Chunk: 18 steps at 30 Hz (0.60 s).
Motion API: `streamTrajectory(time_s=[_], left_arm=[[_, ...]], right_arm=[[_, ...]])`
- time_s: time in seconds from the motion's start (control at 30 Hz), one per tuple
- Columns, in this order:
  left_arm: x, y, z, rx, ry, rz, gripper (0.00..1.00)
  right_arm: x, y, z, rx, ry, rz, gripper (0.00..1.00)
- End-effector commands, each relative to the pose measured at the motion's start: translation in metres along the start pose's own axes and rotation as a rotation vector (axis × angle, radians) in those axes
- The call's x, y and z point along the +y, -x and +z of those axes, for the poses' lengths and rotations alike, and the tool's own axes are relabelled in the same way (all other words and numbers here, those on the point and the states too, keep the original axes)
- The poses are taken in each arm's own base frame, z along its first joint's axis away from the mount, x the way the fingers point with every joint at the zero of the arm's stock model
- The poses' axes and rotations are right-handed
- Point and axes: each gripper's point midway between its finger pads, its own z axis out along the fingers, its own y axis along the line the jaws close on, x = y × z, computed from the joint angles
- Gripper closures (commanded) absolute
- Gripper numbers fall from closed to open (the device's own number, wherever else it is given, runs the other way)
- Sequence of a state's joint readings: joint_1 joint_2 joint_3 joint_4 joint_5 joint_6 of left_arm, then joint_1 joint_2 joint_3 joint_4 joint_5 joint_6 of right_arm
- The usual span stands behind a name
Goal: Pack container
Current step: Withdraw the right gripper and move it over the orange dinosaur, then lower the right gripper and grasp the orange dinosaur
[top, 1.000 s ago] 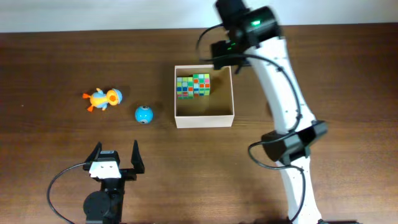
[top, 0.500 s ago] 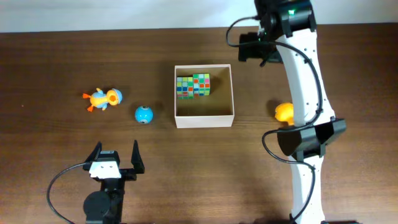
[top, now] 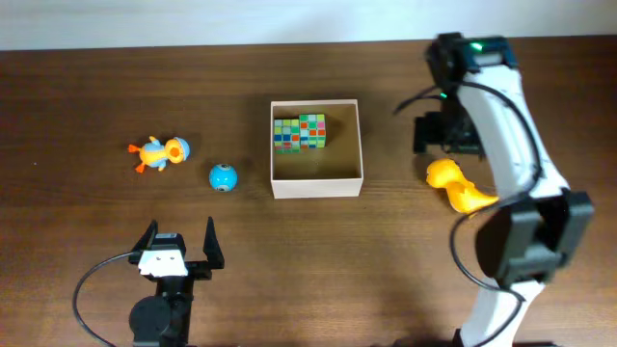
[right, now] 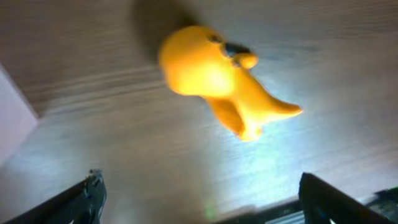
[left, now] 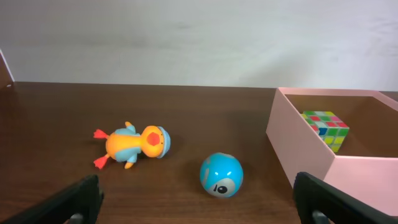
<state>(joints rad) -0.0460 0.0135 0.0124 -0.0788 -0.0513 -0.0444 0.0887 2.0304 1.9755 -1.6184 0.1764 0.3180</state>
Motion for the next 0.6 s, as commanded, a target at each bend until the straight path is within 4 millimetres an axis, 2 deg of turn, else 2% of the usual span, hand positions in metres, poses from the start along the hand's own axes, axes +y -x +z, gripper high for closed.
streamTrajectory(time_s=[0.0, 0.1, 0.23, 0.37, 0.57], left_arm=[[-0.003, 0.000, 0.000, -0.002, -0.016, 0.019, 0.01], [-0.003, 0.000, 0.000, -0.002, -0.016, 0.020, 0.01], [-0.003, 0.000, 0.000, -0.002, -0.016, 0.020, 0.01], [-0.003, 0.000, 0.000, -0.002, -0.016, 0.020, 0.01], [-0.003, 0.000, 0.000, -0.002, -0.016, 0.020, 0.01]], right_arm=[[-0.014, -0.013, 0.018, 0.023, -0.004, 0.042, 0.07], [-0.004, -0.018, 0.057, 0.056, 0.046, 0.021, 0.07], [0.015, -0.016, 0.091, 0.040, 0.123, -0.041, 0.07], [0.024, -0.011, 0.112, 0.002, 0.160, -0.085, 0.07], [0.009, -0.011, 0.128, 0.007, 0.162, -0.042, 0.07]])
